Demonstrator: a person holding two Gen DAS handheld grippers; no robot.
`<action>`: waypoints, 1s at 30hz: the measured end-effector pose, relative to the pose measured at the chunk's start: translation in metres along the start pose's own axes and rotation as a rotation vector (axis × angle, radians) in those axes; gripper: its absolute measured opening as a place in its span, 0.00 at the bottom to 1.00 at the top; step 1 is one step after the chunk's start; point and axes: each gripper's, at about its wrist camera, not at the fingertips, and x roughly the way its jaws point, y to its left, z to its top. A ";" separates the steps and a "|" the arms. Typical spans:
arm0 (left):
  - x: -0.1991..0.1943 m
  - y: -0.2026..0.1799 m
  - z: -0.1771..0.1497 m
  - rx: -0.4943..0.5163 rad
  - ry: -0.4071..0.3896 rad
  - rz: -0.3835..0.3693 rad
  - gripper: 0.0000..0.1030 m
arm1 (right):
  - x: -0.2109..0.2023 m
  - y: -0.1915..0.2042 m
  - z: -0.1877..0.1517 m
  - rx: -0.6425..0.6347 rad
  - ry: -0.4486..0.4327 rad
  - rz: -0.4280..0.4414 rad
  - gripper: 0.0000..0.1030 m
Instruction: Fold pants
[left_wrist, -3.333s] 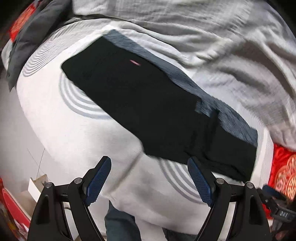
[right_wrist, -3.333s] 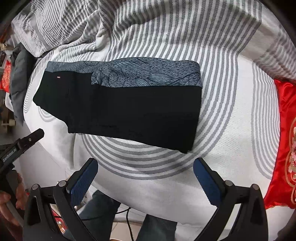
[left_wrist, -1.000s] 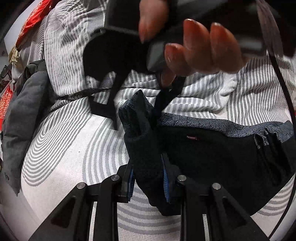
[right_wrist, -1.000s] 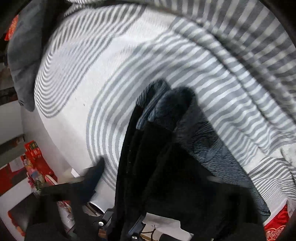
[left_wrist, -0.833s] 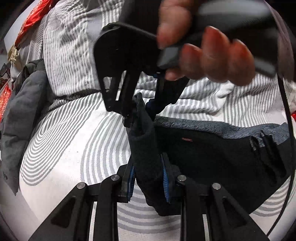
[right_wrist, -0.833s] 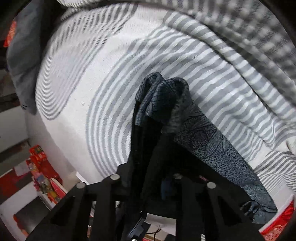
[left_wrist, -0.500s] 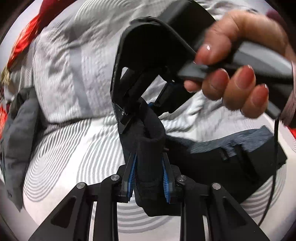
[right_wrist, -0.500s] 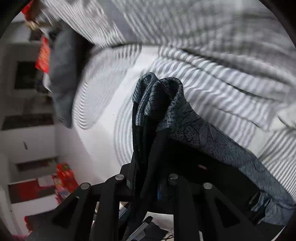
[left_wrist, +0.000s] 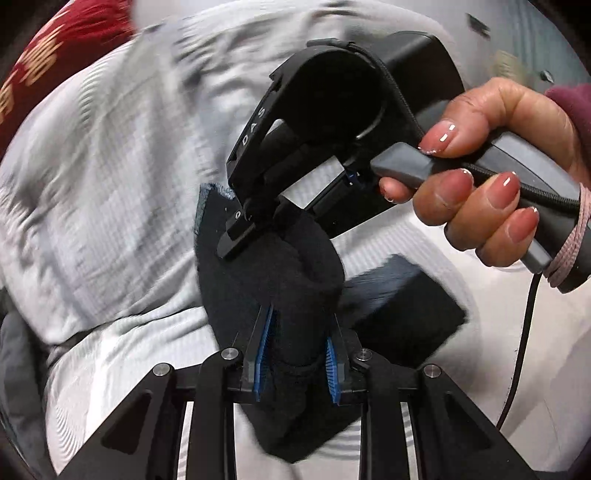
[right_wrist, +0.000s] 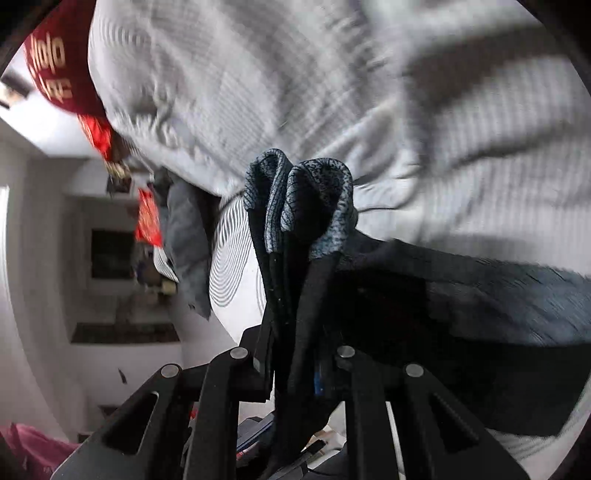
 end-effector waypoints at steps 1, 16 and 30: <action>0.003 -0.014 0.004 0.018 0.006 -0.017 0.26 | -0.015 -0.014 -0.006 0.019 -0.019 0.007 0.16; 0.086 -0.147 0.017 0.168 0.145 -0.104 0.26 | -0.083 -0.166 -0.032 0.120 -0.081 -0.077 0.16; 0.095 -0.160 0.009 0.195 0.211 -0.170 0.46 | -0.064 -0.208 -0.038 0.128 -0.019 -0.162 0.23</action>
